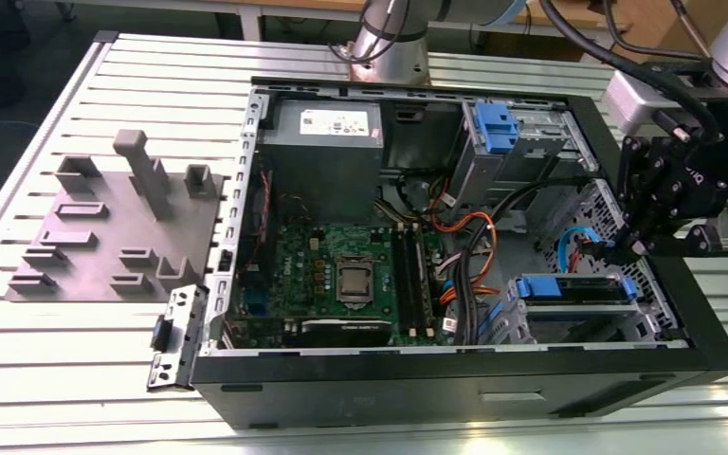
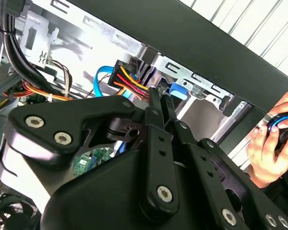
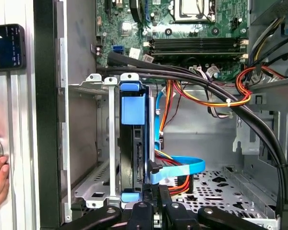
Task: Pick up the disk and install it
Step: 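Insert the first disk wire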
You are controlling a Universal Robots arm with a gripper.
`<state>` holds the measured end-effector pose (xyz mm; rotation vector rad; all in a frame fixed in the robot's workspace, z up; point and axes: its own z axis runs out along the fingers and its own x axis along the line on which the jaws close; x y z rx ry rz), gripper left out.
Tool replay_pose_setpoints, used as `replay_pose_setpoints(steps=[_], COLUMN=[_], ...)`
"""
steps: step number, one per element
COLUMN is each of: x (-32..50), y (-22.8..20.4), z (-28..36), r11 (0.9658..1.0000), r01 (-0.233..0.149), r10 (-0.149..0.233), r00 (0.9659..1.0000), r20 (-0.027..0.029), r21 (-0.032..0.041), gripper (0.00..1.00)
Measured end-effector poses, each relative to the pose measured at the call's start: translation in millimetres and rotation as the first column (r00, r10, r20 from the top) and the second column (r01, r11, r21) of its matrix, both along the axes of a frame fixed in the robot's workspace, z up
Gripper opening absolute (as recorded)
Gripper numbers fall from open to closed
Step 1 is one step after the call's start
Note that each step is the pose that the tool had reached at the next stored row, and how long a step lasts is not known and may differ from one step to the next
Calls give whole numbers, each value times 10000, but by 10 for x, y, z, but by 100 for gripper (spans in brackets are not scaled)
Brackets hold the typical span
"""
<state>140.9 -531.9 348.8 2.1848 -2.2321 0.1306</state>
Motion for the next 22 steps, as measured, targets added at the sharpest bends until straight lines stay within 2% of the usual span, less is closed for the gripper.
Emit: replay_pose_setpoints(steps=[1,6,7,14,19,22], x=[-4,-6,-10,-80,-137,-172], y=[-1,0,0,-16,-63,-77], z=[0,0,0,-1,-13,-21], r11=[10000,10000,10000,10000,10000,10000], r01=[0,-1,2,-12,-22,-31], r10=[0,1,-2,12,22,31], r00=[10000,10000,10000,9992,9984,9976], r20=[26,35,56,401,572,694], r21=[0,0,0,-1,0,0], gripper=[17,17,17,17,17,17])
